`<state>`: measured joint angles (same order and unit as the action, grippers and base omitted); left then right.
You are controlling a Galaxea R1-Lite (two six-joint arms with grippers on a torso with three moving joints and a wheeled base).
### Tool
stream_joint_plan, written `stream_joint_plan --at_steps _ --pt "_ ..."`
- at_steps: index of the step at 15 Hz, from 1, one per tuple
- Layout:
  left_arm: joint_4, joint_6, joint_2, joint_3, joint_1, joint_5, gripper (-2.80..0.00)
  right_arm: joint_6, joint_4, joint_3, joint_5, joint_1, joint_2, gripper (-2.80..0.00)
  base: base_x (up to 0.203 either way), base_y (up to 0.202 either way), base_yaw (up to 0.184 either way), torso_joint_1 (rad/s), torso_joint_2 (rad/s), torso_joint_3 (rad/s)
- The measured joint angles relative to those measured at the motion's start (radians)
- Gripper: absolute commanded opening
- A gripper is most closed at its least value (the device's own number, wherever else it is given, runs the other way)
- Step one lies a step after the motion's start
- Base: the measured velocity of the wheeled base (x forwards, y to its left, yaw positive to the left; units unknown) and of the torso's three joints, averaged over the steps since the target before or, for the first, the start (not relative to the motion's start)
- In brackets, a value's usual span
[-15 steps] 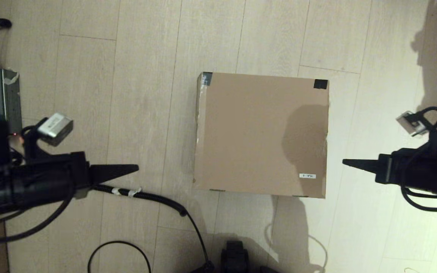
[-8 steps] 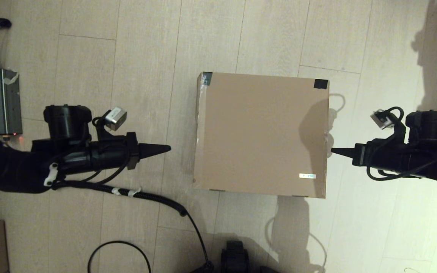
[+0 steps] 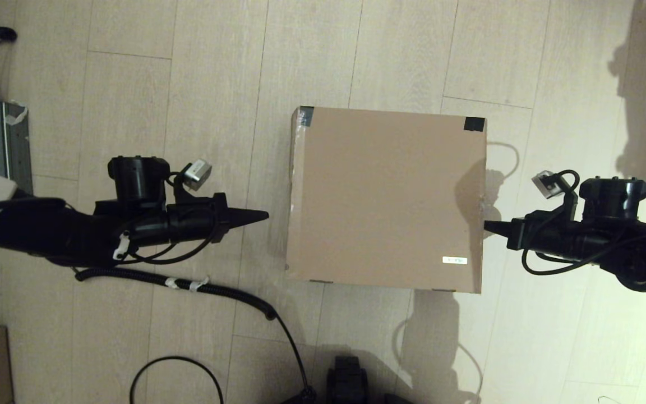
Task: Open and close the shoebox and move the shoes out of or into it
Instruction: Open the shoe box
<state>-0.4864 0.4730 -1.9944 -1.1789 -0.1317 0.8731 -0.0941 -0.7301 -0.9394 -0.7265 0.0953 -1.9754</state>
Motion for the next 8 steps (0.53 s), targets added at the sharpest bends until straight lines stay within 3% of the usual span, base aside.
stream_joint_plan --at_steps 8 --pt "0.046 -0.002 -0.170 -0.229 -0.031 -0.041 -2.80 0.001 -0.010 -0.012 -0.012 0.001 -0.063 -2.80 0.000 0.000 0.000 0.000 0.00 0.000"
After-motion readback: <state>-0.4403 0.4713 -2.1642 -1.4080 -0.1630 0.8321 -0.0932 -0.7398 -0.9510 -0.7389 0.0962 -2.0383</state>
